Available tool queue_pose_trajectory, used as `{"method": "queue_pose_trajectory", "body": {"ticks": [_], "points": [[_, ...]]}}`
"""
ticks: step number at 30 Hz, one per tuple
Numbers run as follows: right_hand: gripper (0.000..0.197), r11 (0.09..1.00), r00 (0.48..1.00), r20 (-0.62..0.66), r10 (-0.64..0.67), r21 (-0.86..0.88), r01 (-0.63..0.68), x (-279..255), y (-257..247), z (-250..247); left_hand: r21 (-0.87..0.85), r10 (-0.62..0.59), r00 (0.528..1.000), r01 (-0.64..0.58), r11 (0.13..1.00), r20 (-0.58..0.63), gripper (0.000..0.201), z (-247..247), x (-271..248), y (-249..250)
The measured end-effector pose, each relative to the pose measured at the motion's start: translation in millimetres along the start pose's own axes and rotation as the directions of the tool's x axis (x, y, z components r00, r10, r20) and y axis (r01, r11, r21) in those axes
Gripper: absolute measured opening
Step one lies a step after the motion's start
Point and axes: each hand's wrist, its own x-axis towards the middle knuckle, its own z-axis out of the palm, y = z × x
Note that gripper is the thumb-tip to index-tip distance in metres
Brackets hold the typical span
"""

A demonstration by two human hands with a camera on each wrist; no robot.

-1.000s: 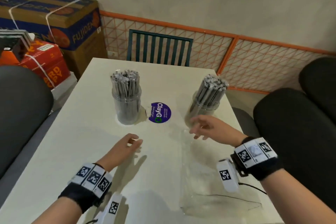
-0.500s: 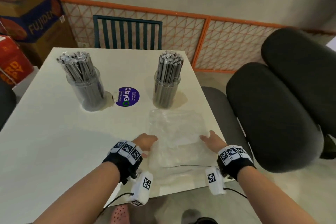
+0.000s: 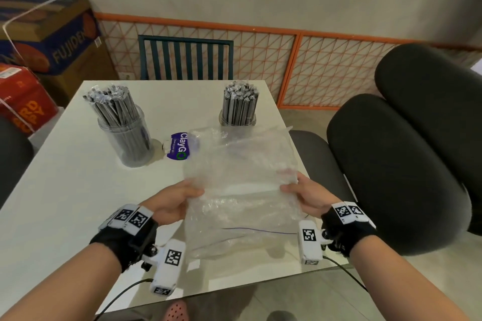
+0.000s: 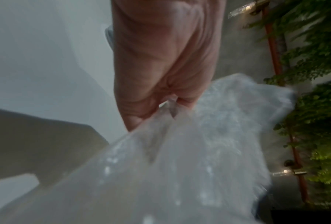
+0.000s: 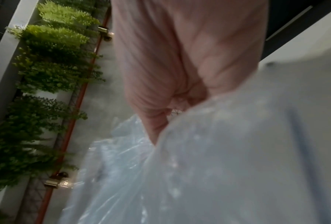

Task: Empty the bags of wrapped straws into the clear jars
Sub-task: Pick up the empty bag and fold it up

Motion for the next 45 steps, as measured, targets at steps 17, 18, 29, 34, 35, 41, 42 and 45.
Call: {"method": "queue_pose_trajectory", "body": {"ticks": [17, 18, 29, 34, 35, 41, 42, 45], "points": [[0.016, 0.653, 0.899, 0.437, -0.031, -0.672, 0.349, -9.8, -84.7, 80.1, 0.556, -0.342, 0.839, 0.057, 0.829, 0.424, 0.071, 22.9, -42.7, 30.4], [0.016, 0.618, 0.89, 0.454, -0.036, -0.69, 0.377, -9.6, -86.7, 86.1, 0.542, -0.33, 0.841, 0.052, 0.839, 0.429, 0.07, 31.7, -43.5, 27.0], [0.127, 0.78, 0.996, -0.075, 0.036, -0.622, -0.075, -63.7, -58.4, 76.7, 0.185, 0.22, 0.968, -0.196, 0.963, -0.12, 0.033, 45.5, -34.8, 8.2], [0.077, 0.967, 0.99, 0.118, 0.072, -0.251, -0.04, -43.8, -29.2, 86.8, 0.121, 0.226, 0.972, -0.233, 0.965, 0.068, 0.03, 69.1, -38.8, 7.9], [0.052, 0.989, 0.985, 0.165, 0.05, -0.146, -0.026, -44.3, -31.1, 85.3, 0.086, 0.228, 0.968, -0.237, 0.968, 0.103, 0.032, 69.5, -39.8, 8.1], [0.059, 0.998, 0.956, 0.293, -0.033, 0.054, 0.018, -46.1, -33.6, 80.9, -0.015, 0.189, 0.97, -0.189, 0.982, 0.153, 0.031, 65.8, -41.9, 11.9], [0.05, 0.997, 0.957, 0.28, -0.075, 0.036, 0.068, -46.2, -35.6, 81.9, -0.008, 0.187, 0.969, -0.188, 0.982, 0.163, 0.027, 65.9, -43.1, 14.3], [0.044, 0.985, 0.961, 0.217, -0.173, 0.029, 0.171, -48.2, -41.3, 84.7, -0.031, 0.174, 0.956, -0.171, 0.985, 0.235, 0.027, 65.0, -46.4, 18.7]]}}
